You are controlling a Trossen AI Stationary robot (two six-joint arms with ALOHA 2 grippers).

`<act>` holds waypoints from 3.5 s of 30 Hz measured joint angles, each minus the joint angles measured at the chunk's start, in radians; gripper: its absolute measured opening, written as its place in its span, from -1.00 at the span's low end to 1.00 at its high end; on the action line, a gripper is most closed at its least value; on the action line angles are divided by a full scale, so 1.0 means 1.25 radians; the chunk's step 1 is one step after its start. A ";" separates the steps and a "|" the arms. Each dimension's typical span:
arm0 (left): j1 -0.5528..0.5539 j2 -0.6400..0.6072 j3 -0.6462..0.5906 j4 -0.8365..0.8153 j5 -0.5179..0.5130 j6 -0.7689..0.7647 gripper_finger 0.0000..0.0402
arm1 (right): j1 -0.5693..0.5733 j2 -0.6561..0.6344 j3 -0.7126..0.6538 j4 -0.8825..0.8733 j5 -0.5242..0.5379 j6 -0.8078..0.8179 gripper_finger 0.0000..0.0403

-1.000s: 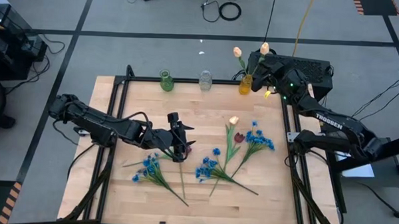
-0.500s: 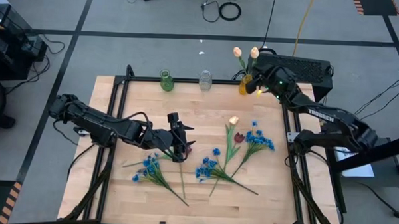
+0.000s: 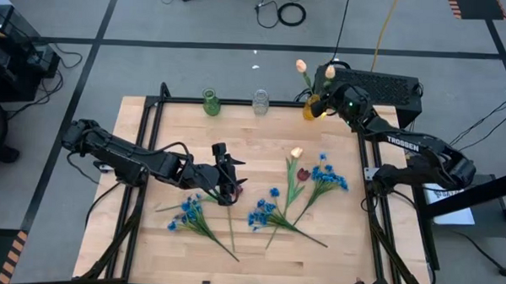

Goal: Sort flowers into vase by color
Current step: Put the left yellow tulip into the orange vase, then put the left red tulip into the transparent vase

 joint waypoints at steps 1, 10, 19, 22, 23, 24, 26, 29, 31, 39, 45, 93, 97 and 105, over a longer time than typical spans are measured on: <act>0.000 0.000 0.000 0.000 0.000 0.000 0.18 | 0.000 0.000 0.000 0.000 0.000 0.001 -0.56; 0.000 0.000 0.000 -0.001 0.000 0.000 0.18 | -0.003 -0.032 0.000 -0.047 0.052 0.042 0.04; 0.009 0.000 -0.012 0.001 0.000 0.002 0.18 | -0.002 -0.187 0.000 -0.172 0.061 0.055 0.37; 0.022 0.000 -0.024 0.006 0.000 -0.001 0.18 | -0.002 -0.233 0.000 -0.205 0.032 0.063 0.46; 0.026 0.000 -0.027 0.007 0.000 -0.003 0.18 | -0.002 -0.249 0.000 -0.218 0.021 0.063 0.48; 0.029 0.000 -0.030 0.007 0.000 -0.004 0.18 | 0.000 -0.264 0.000 -0.230 0.016 0.071 0.50; 0.034 0.000 -0.033 0.007 0.000 -0.004 0.18 | 0.006 -0.300 0.000 -0.272 -0.003 0.089 0.52; 0.035 0.000 -0.033 0.007 0.000 -0.004 0.18 | 0.024 -0.364 0.000 -0.340 -0.049 0.127 0.53; 0.035 0.000 -0.033 0.007 0.011 -0.004 0.18 | 0.041 -0.405 0.000 -0.392 -0.083 0.156 0.53; 0.035 0.000 -0.033 0.007 0.024 -0.004 0.18 | 0.148 -0.558 0.000 -0.579 -0.108 0.244 0.53; 0.035 0.000 -0.033 0.007 0.024 -0.004 0.18 | 0.242 -0.615 -0.003 -0.662 -0.129 0.287 0.53; -0.027 -0.019 -0.038 -0.376 0.152 -0.444 0.18 | 0.615 -0.062 -0.040 0.002 -0.267 0.070 0.53; -0.058 -0.016 -0.069 -0.377 0.164 -0.480 0.18 | 0.612 -0.062 -0.040 0.002 -0.266 0.043 0.53; -0.076 0.025 -0.146 -0.374 0.183 -0.519 0.18 | 0.590 -0.062 -0.040 0.002 -0.265 0.036 0.53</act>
